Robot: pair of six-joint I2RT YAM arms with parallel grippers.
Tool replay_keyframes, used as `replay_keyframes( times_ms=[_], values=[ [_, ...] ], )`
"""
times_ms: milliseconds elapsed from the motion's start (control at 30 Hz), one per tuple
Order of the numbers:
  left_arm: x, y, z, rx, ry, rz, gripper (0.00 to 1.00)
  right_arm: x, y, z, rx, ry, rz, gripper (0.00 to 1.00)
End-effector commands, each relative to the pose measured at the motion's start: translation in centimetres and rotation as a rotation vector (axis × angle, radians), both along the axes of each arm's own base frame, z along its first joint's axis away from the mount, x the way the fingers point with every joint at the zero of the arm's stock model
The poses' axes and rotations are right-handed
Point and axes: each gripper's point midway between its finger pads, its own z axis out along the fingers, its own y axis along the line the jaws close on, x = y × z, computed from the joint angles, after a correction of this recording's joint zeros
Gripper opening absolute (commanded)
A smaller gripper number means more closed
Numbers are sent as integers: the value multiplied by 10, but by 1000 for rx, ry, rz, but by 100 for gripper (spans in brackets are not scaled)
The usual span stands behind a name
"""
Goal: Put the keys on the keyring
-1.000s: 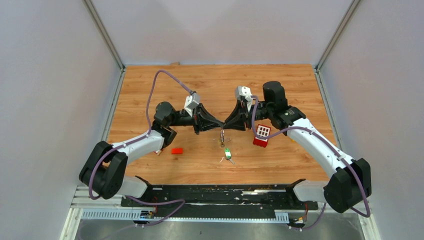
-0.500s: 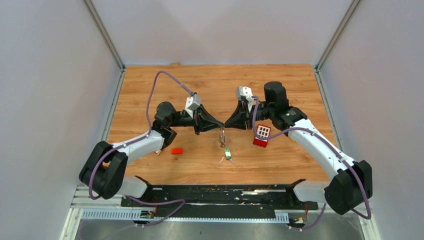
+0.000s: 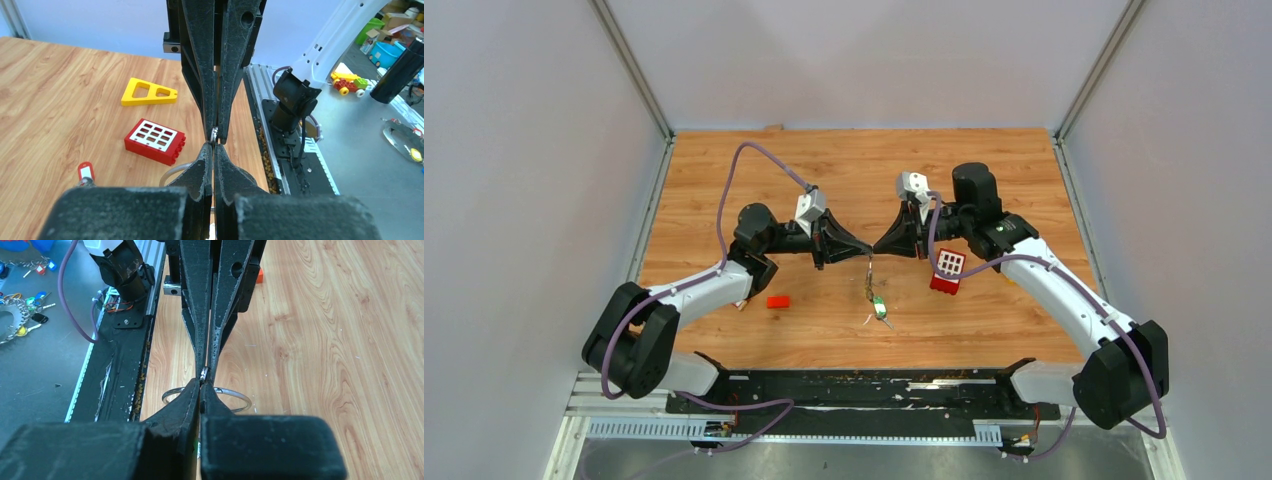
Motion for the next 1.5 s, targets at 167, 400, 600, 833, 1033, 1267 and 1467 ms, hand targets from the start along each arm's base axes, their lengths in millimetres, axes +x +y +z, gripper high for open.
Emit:
replay_keyframes(
  times_ms=[167, 400, 600, 833, 1033, 1267, 1467],
  values=[
    [12, -5, -3, 43, -55, 36, 3, 5, 5, -6, -35, -81, 3, 0],
    [13, -5, -9, 71, -58, 38, 3, 7, 7, -18, -80, -64, 7, 0],
    [8, -4, -7, 61, -69, 15, 3, 8, 7, -21, -89, -61, 3, 0],
    [-1, -3, -4, 37, -83, -19, 3, 9, 8, -22, -97, -53, 1, 0],
    [-8, -2, -1, 18, -91, -50, 6, 7, 8, -23, -97, -47, 13, 0],
    [-16, 0, 3, -5, -105, -82, 6, 3, 7, -25, -96, -54, 43, 0],
    [-16, -1, 2, -4, -102, -84, 10, 0, 8, -26, -92, -45, 61, 0]
  ],
)
